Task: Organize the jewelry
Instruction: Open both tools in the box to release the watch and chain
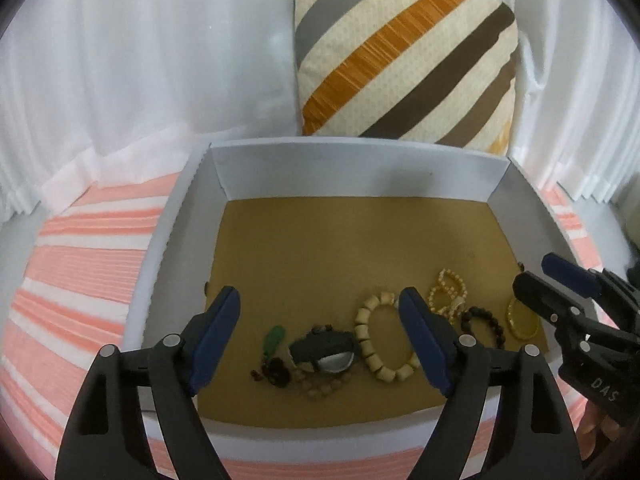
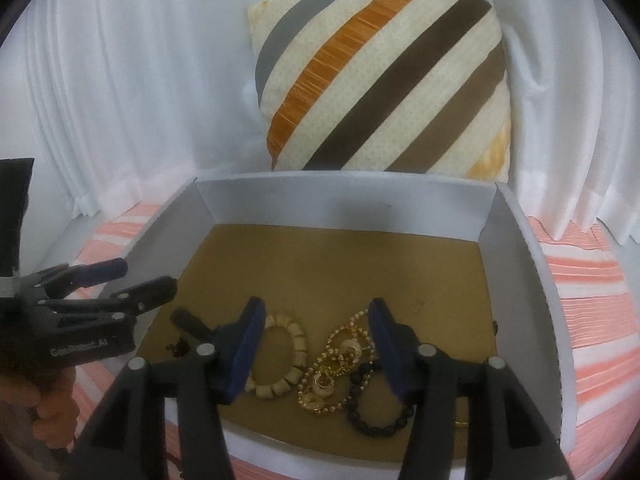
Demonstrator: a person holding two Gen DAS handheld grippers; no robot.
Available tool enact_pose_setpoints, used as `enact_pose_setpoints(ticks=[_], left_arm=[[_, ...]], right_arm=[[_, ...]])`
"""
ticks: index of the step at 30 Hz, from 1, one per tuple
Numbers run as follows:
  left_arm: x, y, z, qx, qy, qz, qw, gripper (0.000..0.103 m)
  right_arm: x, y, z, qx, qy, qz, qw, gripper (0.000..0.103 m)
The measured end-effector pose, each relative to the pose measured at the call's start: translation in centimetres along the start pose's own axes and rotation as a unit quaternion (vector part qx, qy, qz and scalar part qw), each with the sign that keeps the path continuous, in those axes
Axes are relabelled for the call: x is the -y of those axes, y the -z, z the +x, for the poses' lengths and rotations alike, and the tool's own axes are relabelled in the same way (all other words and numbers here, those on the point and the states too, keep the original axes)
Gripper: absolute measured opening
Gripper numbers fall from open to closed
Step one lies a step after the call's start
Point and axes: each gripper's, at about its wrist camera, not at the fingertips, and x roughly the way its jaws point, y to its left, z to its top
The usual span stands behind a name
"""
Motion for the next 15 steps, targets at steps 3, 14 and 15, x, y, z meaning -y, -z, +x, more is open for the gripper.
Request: enact_pose_setpoints(ticks=[3, 14, 15], left_arm=[[0.3, 0.5, -1.0, 0.01, -0.002, 0.006, 0.9999, 0.083], [2.3, 3.2, -3.6, 0.023, -0.004, 0.031, 0.9992, 0.083], [2.4, 3.5, -3.7, 0.023, -0.003, 0.032, 0.9992, 0.083]], right_arm=[[-0.2, 0.3, -0.8, 0.006, 0.004, -0.005, 1.0, 0.055], [-0.2, 3.0, -3.3, 0.009, 0.03, -0.024, 0.999, 0.055], [-0.2, 3.3, -3.5, 0.009, 0.032, -0.024, 0.999, 0.055]])
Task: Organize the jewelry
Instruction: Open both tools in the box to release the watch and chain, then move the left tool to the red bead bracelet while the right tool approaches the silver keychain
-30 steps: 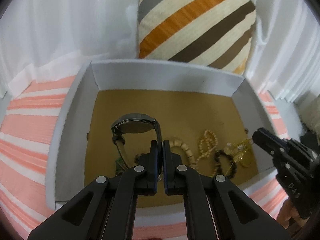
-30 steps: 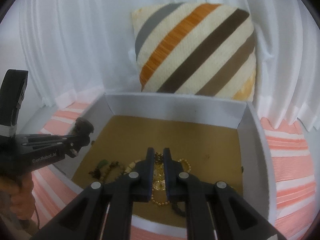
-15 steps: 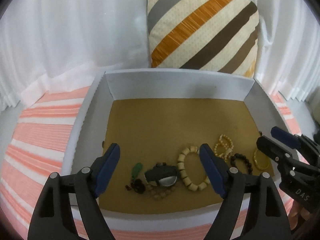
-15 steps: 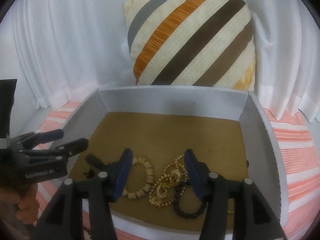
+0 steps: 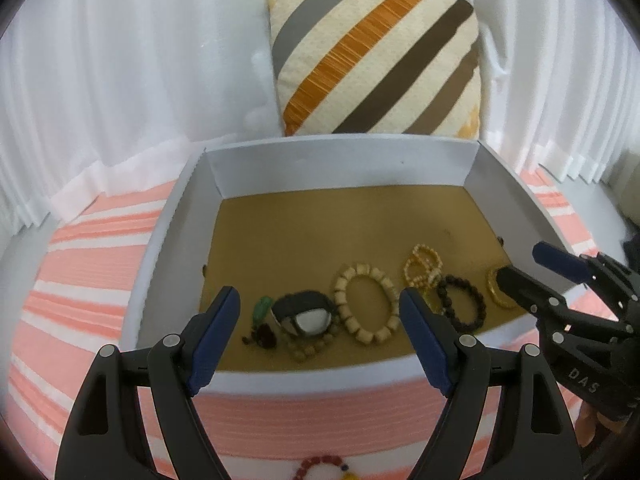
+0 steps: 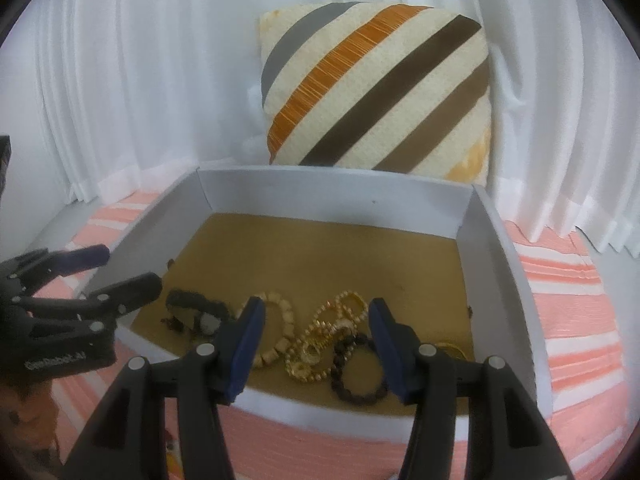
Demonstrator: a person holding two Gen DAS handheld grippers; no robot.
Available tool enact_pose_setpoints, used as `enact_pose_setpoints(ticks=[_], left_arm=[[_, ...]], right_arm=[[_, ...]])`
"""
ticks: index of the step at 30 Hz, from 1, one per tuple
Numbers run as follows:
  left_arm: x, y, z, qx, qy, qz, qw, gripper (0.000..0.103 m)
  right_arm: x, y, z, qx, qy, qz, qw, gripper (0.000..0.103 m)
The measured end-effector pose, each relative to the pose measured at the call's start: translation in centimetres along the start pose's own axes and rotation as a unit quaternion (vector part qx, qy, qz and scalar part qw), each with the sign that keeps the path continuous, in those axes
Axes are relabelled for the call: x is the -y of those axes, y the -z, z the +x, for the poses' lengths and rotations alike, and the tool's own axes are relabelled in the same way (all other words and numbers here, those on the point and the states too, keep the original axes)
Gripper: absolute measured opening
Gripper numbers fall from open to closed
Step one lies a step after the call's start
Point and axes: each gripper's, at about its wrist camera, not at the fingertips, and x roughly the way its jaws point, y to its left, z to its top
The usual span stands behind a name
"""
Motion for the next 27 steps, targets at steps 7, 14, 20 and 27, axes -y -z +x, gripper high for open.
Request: enact_pose_setpoints(ticks=[7, 14, 20, 27], left_arm=[[0.7, 2.3, -1.5, -0.004, 0.003, 0.001, 1.0, 0.083], [-0.7, 7.2, -2.6, -0.011, 0.008, -0.027, 0.9996, 0.084], [-1.3, 12.1, -2.3, -0.029, -0.005, -0.036, 0.9989, 0.085], [0.2, 15.1, -2.5, -0.036, -0.031, -0.002, 0.9989, 0.085]], right_arm=[[1.1, 3.0, -1.5, -0.005, 0.017, 0.011, 1.0, 0.056], [3.0, 7.1, -3.8, -0.002, 0.04, 0.023, 0.999, 0.056], [4.8, 11.6, -5.1, -0.013, 0.059, 0.032, 0.998, 0.056], [5.0, 15.4, -5.6, -0.031, 0.072, 0.024, 0.997, 0.056]])
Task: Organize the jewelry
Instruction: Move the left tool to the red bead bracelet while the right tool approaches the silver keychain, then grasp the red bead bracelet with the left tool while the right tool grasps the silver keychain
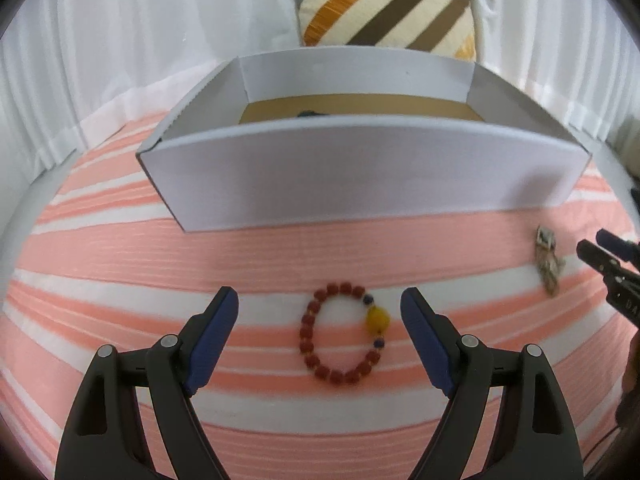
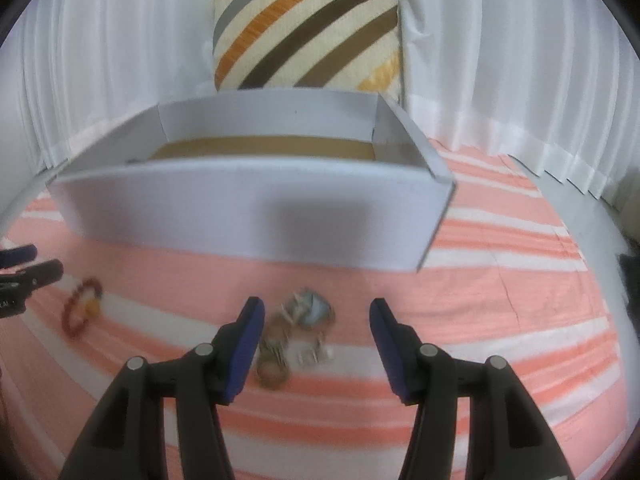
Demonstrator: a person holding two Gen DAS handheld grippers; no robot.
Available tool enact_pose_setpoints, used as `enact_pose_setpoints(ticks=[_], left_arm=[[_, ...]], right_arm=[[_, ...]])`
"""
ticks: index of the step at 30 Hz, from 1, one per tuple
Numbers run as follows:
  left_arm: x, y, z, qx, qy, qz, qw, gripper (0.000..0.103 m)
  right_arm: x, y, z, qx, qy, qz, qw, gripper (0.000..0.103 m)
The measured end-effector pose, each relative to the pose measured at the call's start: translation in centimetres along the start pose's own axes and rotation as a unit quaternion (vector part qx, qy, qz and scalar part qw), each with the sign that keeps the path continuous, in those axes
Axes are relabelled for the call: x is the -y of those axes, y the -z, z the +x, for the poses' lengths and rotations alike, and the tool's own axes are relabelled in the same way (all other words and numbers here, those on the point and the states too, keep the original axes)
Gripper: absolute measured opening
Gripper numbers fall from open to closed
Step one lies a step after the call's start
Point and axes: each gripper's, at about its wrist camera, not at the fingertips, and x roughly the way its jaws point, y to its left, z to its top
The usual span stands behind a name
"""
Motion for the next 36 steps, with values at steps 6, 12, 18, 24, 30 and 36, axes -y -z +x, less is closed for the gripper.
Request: enact_pose_setpoints(ticks=[6, 12, 18, 24, 30, 36], left_arm=[[0.1, 0.7, -0.7, 0.004, 0.004, 0.001, 1.0, 0.085], [-0.1, 1.3, -0.4, 0.002, 0.006, -0.001, 1.0, 0.085], [-1.9, 3.4, 1.3, -0.018, 0.006, -0.02, 0.9996, 0.085], [-3.9, 4.6, 2.3, -0.022, 0.018, -0.06, 0.9978, 0.085], [-3.1, 4.2, 1.5, 0.009, 0.039, -0.042, 0.9983, 0.085], [-1.2, 3.8, 2.5, -0.006, 0.023, -0.014, 0.9996, 0.085]], right_arm=[[0.1, 1.3, -0.5, -0.001, 0.006, 0.001, 1.0, 0.056], [-0.2, 2.0, -0.8, 0.006, 0.005, -0.005, 1.0, 0.056], [0.4, 2.4, -0.3, 0.008, -0.006, 0.011, 1.0, 0.056], [0.1, 2.1, 1.3, -0.012, -0.029, 0.01, 0.999, 0.056], [-1.9, 1.4, 2.9, -0.021, -0.068, -0.016, 0.997, 0.056], [-3.4, 1.2, 5.1, -0.06, -0.072, -0.034, 0.995, 0.054]])
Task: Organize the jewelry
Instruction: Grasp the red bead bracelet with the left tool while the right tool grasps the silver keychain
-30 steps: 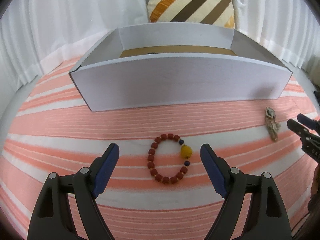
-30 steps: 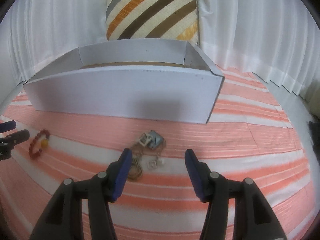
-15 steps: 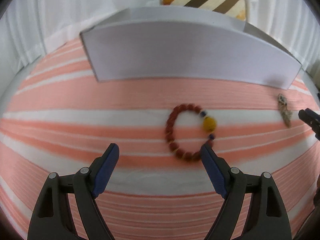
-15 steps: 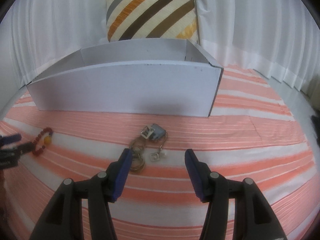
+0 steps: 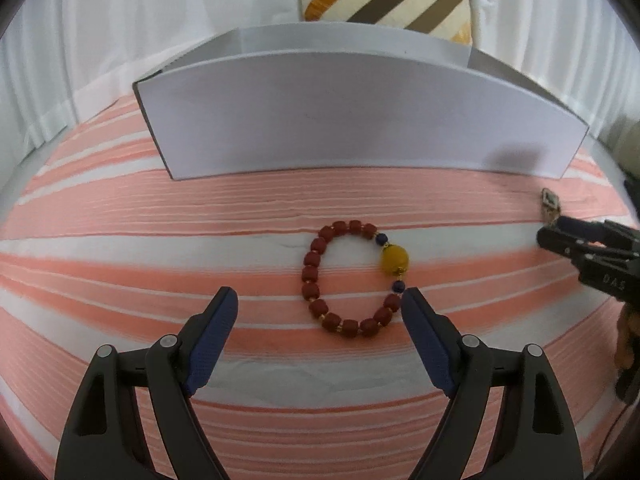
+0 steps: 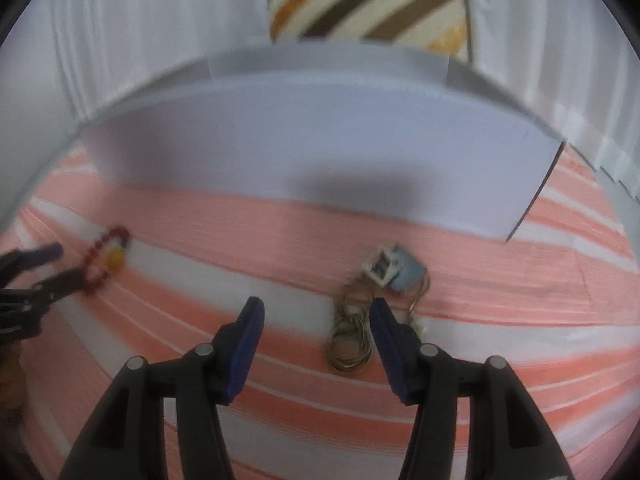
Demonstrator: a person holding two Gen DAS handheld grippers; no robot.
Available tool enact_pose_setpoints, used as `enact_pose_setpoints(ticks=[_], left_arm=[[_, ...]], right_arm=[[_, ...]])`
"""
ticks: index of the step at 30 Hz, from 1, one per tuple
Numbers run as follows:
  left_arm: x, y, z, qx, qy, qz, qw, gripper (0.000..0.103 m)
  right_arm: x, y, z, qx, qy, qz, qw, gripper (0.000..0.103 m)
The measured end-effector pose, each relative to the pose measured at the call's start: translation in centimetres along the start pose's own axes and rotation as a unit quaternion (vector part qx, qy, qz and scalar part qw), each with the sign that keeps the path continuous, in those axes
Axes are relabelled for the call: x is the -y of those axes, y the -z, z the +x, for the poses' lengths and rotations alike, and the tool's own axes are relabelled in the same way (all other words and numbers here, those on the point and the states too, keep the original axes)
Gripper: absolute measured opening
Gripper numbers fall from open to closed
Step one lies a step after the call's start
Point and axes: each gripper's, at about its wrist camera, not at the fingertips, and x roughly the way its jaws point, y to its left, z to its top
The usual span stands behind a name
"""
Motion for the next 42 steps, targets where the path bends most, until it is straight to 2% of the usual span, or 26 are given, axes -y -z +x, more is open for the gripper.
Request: enact_pose_setpoints(ticks=[2, 4, 9, 14, 20, 24, 27, 29, 30, 31, 42], left_arm=[[-0.2, -0.1, 0.5, -0.007, 0.003, -0.011, 0.9999, 0.085], [-0.6, -0.2, 0.9, -0.015, 0.006, -0.02, 0.9997, 0.085], [-0.9, -0.1, 0.8, -0.013, 0.008, -0.023, 0.9996, 0.085], [-1.2, 0.0, -0.4, -0.005, 0.038, -0.026, 0.9989, 0.085], [0.9, -0.3, -1.1, 0.006, 0.052, 0.005, 0.9986, 0.083], [2.7, -0.7, 0.1, -0.002, 0.043, 0.026, 0.9987, 0.071], [3.3, -0.8, 1.4, -0.023, 0.034, 0.024, 0.9989, 0.057], [3.5, -0.6, 1.3, -0.015, 0.024, 0.034, 0.999, 0.046], [3.6, -0.6, 1.2, -0.015, 0.027, 0.033, 0.999, 0.028], [3.5, -0.6, 1.2, -0.016, 0.03, 0.033, 0.9989, 0.015], [3.2, 2.4, -1.4, -0.023, 0.052, 0.025, 0.9981, 0.015]], right_arm=[[0.1, 0.0, 0.0, -0.001, 0.011, 0.002, 1.0, 0.043], [0.3, 0.2, -0.4, 0.001, 0.019, 0.003, 1.0, 0.018], [0.3, 1.8, -1.7, 0.005, 0.014, -0.003, 1.0, 0.018], [-0.1, 3.5, -3.0, 0.007, 0.011, -0.006, 1.0, 0.018], [-0.4, 4.4, -3.7, 0.009, 0.008, -0.003, 1.0, 0.018], [-0.3, 4.9, -4.1, 0.01, 0.005, 0.002, 1.0, 0.018], [-0.2, 5.0, -4.3, 0.013, -0.001, 0.007, 1.0, 0.018], [0.0, 5.1, -4.5, 0.017, -0.007, 0.01, 1.0, 0.017], [0.0, 5.1, -4.5, 0.016, -0.008, 0.008, 1.0, 0.016], [-0.1, 5.2, -4.6, 0.014, -0.008, 0.006, 1.0, 0.016], [-0.4, 6.6, -5.9, 0.01, -0.014, 0.002, 1.0, 0.015]])
